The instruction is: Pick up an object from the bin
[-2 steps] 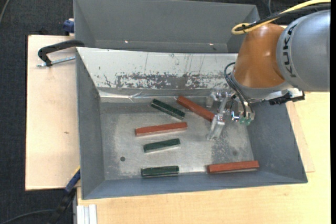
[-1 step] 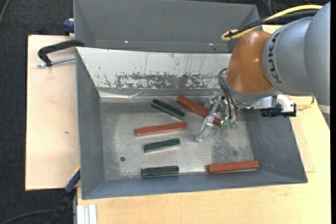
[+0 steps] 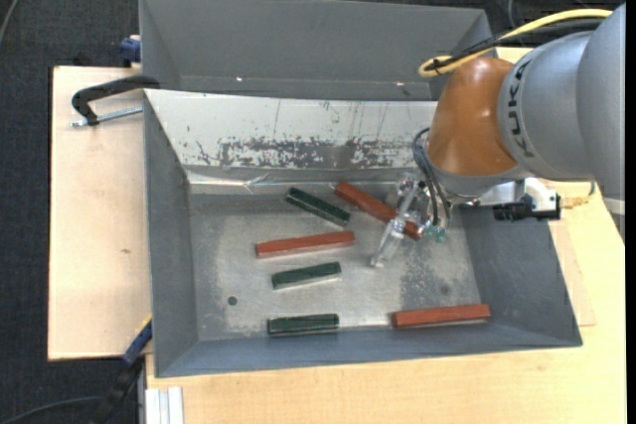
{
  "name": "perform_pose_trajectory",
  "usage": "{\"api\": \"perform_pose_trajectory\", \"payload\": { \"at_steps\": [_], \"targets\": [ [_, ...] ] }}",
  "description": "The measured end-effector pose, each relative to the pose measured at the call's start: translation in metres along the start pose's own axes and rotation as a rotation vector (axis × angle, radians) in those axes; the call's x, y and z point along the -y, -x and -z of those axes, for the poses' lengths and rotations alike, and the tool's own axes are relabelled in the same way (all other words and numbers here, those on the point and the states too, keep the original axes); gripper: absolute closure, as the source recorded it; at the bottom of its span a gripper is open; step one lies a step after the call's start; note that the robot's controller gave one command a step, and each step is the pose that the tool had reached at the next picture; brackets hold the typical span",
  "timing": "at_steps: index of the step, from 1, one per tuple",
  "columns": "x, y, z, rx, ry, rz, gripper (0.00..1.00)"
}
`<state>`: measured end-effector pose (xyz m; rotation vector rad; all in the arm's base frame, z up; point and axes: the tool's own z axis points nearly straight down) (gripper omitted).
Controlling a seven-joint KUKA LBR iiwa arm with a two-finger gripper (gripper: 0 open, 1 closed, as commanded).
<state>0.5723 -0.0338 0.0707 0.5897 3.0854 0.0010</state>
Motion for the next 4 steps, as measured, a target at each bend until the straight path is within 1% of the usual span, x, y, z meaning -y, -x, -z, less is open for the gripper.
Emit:
{"api": "perform_pose_trajectory", "payload": {
  "at_steps": [1,2,3,4],
  "targets": [
    [0.000,0.000,0.000,0.000,0.000,0.000,1.00],
    [-0.001,0.002,0.033,0.008,0.002,0.002,1.00],
    [-0.003,0.004,0.098,0.011,0.004,0.003,1.00],
    [-0.004,0.006,0.130,0.009,0.003,0.005,1.00]
  ]
}}
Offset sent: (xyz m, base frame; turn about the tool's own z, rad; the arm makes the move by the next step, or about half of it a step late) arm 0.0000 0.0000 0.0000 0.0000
